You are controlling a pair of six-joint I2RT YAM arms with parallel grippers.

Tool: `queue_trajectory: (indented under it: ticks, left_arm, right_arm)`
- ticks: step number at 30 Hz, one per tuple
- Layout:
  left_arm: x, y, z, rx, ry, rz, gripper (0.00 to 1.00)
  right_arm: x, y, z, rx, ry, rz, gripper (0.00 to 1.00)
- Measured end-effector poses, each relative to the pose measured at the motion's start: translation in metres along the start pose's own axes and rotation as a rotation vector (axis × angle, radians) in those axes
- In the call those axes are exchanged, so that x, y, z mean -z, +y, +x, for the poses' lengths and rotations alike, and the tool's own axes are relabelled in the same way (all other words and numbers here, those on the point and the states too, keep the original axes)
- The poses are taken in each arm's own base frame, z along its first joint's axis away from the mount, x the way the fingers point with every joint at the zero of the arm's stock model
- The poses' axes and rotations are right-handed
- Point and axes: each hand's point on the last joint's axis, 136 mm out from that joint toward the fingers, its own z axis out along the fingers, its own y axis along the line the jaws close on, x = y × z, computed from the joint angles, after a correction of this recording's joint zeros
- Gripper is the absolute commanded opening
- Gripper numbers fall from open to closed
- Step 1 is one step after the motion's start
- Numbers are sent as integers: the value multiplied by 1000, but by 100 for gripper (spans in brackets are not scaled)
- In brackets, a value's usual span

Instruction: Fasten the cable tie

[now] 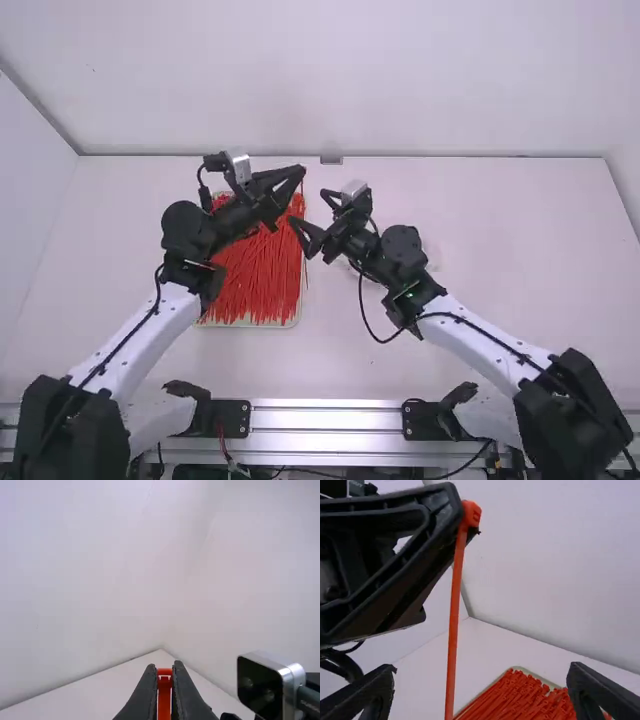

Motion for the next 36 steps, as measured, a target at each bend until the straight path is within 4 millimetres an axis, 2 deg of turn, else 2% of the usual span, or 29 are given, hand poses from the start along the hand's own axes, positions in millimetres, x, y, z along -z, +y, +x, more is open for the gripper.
queue_trajectory:
  ticks: [1, 2, 4, 5, 6, 7, 8, 10, 12, 18, 19, 20, 22, 23, 25, 31, 34, 35, 36]
  left_arm:
    - [0, 0, 0, 0, 0, 1, 2]
    - [0, 0, 0, 0, -1, 1, 2]
    - [0, 0, 0, 0, 0, 1, 2]
    - [0, 0, 0, 0, 0, 1, 2]
    - [0, 0, 0, 0, 0, 1, 2]
    - [0, 0, 0, 0, 0, 1, 2]
    - [0, 0, 0, 0, 0, 1, 2]
    - [0, 0, 0, 0, 0, 2, 2]
    - [0, 0, 1, 1, 1, 1, 2]
    - [0, 0, 1, 2, 2, 1, 2]
    - [0, 0, 1, 4, 4, -1, 5]
    - [0, 1, 2, 6, 7, -2, 15]
    - [0, 1, 3, 10, 10, -4, 22]
    - [0, 1, 4, 13, 14, -4, 29]
    - [0, 2, 5, 18, 19, -5, 35]
    - [0, 2, 5, -6, 20, -4, 41]
    - [1, 1, 6, -27, 27, 8, 48]
    - [1, 0, 6, -39, 31, 13, 55]
    - [2, 0, 6, -58, 35, 19, 74]
  right_arm:
    - [-2, -2, 3, -7, 2, 3, 79]
    - [-3, -2, 4, -11, 3, 1, 75]
    - [-4, -3, 5, -21, 1, 0, 59]
    - [-4, -2, 4, -19, -2, -4, 56]
    - [-4, -1, 3, -17, -6, -7, 45]
    - [-4, 0, 3, -16, -8, -11, 40]
    - [-4, 0, 2, -15, -9, -15, 29]
    - [-4, 1, 2, -19, -8, -18, 19]
    - [-4, 1, 3, -16, -7, -20, 2]
    - [-4, 2, 3, -18, -5, -26, 0]
    - [-4, 2, 3, -18, -4, -26, 0]
    - [-4, 2, 4, -16, -1, -25, 0]
    - [-3, 2, 4, -15, 1, -31, 0]
    - [-3, 0, 3, -9, 2, -37, 0]
    - [-1, -4, 2, -7, 7, -48, 0]
    - [8, -21, -2, -8, 19, -77, 0]
    - [13, -28, -4, -8, 27, -99, 0]
    - [16, -30, -5, -7, 31, -111, 0]
    - [18, -32, -5, -5, 37, -126, 0]
